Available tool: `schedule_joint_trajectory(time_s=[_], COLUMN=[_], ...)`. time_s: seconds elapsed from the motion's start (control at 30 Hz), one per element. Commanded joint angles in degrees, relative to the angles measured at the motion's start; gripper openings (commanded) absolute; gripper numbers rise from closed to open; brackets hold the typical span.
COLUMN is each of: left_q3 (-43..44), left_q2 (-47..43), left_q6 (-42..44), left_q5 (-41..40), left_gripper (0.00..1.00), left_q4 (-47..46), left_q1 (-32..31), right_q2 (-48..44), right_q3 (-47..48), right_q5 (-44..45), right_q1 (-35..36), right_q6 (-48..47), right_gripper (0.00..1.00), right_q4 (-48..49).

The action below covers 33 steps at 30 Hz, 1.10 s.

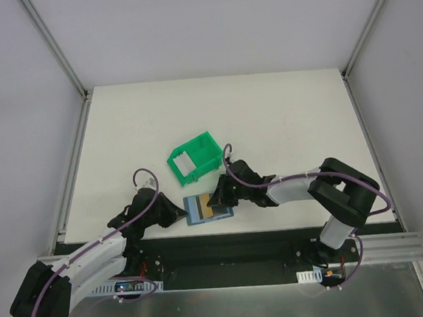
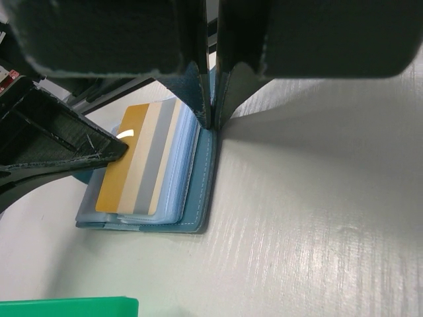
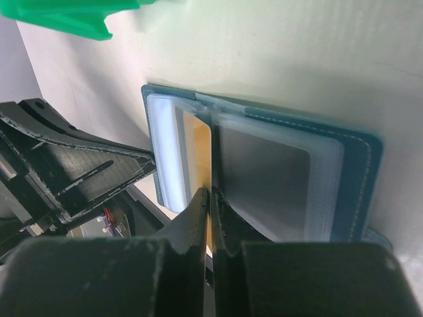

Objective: Put the credit cards into the card holder
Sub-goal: Insert the credit card into the card holder.

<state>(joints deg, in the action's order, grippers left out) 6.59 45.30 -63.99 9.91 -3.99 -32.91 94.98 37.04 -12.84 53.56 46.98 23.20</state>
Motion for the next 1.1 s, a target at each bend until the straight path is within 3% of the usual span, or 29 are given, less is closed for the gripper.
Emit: schedule_joint_trajectory(time_s=[0.0, 0.3, 0.47, 0.8, 1.07], left_q3=[-0.44, -0.53, -0.44, -0.44, -0.35], left_q2=[-0.21, -0.47, -0.21, -0.56, -0.83], left_q6=[0.35, 0.35, 0.53, 0.62, 0.62], left_q5=[0.11, 0.20, 0.20, 0.28, 0.55], left_gripper=[0.00, 0.00, 0.00, 0.00, 0.00], left_q4=[-0.32, -0.32, -0.41, -0.32, -0.41], left_q1=[0.30, 0.30, 0.30, 0.30, 0.30], right_q2=[1.79, -4.53, -5.07, 0.11, 2.84], right_q3=[3.83, 4.53, 4.89, 9.63, 15.25], right_q5=[-0.69, 7.03, 6.25, 1.68, 0.54], right_q1=[1.98, 1.90, 1.90, 3.22, 5.06], right_q6=[-2.86, -9.27, -10.07, -11.21, -13.49], right_gripper=[0.05, 0.24, 0.33, 0.34, 0.27], right_q4=[-2.89, -13.00, -13.62, -12.65, -15.47])
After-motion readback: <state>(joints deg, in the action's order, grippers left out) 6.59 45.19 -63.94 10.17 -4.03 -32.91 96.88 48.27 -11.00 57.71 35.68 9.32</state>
